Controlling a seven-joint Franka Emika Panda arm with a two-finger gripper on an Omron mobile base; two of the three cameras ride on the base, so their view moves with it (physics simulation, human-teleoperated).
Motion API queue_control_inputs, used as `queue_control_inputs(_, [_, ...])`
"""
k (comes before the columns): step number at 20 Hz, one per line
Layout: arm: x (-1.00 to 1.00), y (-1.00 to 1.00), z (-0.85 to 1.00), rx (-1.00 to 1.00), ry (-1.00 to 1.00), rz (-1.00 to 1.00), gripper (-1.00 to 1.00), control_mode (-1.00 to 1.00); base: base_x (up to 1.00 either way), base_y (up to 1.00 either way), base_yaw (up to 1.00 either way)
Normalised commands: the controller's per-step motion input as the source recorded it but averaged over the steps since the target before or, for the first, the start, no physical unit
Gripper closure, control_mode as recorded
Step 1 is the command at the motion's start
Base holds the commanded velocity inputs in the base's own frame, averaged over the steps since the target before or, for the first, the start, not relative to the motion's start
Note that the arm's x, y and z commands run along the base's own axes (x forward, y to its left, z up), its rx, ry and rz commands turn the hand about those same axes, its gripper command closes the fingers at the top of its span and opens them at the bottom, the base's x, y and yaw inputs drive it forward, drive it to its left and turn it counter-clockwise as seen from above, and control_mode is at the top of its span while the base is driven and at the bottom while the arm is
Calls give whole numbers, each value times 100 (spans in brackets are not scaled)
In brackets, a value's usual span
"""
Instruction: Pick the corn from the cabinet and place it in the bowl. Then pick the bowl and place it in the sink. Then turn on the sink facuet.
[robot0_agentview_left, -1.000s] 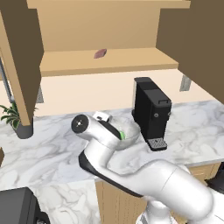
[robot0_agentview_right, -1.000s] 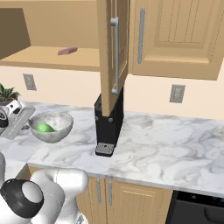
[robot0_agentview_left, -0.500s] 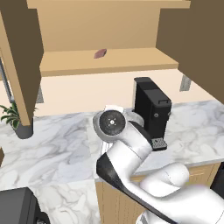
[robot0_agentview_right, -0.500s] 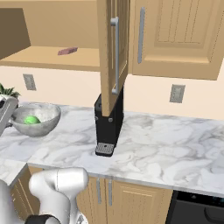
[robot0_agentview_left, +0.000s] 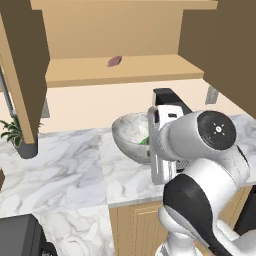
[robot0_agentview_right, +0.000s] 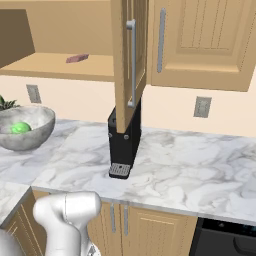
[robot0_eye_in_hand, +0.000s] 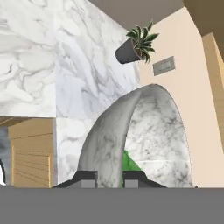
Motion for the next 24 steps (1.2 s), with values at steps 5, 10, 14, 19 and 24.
queue_control_inputs(5, [-94, -34, 77, 0, -1, 24, 100, -100, 0, 0, 0])
queue_control_inputs(10, [-50, -17, 31, 0, 0, 8, 100, -100, 0, 0, 0])
queue_control_inputs(14, [-25, -2, 6, 0, 0, 0, 100, -100, 0, 0, 0])
queue_control_inputs(19, [-32, -1, 0, 0, -7, 0, 100, -100, 0, 0, 0])
queue_control_inputs(24, [-22, -12, 0, 2, -1, 0, 100, -100, 0, 0, 0])
